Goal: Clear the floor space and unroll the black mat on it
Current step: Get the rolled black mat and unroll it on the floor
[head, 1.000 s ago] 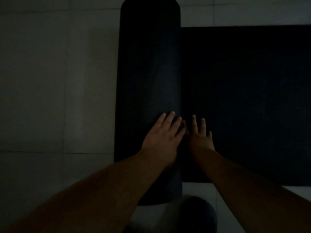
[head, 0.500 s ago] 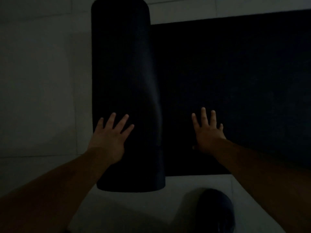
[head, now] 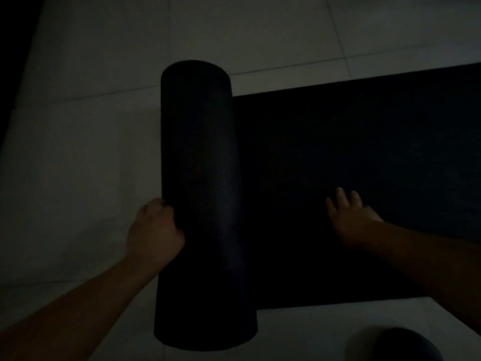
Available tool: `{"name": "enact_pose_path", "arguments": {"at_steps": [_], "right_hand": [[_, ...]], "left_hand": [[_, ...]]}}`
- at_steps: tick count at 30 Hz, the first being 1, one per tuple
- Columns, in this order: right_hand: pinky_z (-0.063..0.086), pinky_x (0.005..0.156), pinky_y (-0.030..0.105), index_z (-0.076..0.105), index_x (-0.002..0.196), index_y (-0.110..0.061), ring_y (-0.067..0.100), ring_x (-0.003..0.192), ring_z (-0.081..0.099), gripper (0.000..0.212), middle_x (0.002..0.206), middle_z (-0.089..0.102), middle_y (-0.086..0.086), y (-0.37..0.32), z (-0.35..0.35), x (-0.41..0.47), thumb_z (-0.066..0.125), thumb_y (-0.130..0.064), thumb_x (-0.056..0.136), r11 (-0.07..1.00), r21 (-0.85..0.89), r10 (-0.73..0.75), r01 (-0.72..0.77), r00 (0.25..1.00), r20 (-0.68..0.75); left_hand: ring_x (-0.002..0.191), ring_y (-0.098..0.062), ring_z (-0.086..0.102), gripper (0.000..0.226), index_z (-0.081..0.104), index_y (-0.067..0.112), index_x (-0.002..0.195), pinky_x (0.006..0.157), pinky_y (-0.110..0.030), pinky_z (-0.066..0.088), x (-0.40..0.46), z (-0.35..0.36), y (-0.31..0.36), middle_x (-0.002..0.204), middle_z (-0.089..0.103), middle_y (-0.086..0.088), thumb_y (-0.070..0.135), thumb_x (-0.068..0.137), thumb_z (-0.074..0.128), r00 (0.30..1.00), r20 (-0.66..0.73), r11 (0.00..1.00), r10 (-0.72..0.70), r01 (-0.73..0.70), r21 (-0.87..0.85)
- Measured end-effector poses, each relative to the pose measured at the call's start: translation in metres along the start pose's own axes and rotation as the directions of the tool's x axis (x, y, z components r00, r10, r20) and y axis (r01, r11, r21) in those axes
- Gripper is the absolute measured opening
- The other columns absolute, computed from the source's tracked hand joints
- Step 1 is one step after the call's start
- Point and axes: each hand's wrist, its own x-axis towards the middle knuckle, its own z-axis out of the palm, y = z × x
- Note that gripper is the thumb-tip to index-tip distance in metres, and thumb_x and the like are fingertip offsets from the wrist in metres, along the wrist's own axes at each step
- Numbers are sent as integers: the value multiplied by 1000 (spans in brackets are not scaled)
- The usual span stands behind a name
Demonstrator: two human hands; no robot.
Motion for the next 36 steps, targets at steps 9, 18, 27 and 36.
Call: {"name": "enact_pose_path", "arguments": {"at_steps": [9,18,27,36], "right_hand": [[8,114,65,-15,150,-30,40,144,-21,83,158,-27,6,-165,0,14,44,-45,94,991,-54,-129,121,975,-181],[20,110,65,-21,144,-41,42,143,-22,108,154,-36,1,-173,8,35,64,-56,78,995,-6,-96,96,995,-20],[22,112,60,-27,140,-45,39,143,-23,117,151,-40,0,-177,7,41,67,-62,73,999,-33,-35,35,999,6],[12,117,59,-5,152,-17,38,147,-13,98,160,-17,15,-255,-13,22,46,-63,82,981,-142,-174,134,931,-320]], "left_hand": [[148,-33,-2,66,30,22,146,119,-55,1,15,18,76,161,10,-5,48,86,38,817,20,767,576,-548,334],[148,-33,-7,72,9,35,149,118,-56,3,27,40,-65,162,-5,-1,43,83,37,924,211,839,319,-379,390],[144,-35,22,65,16,31,150,113,-47,33,37,22,-197,162,5,-4,31,91,42,929,361,985,-87,27,168],[141,-30,31,107,23,19,147,113,-43,31,45,-15,-213,155,29,-12,87,65,38,973,32,924,-230,228,-307]]}}
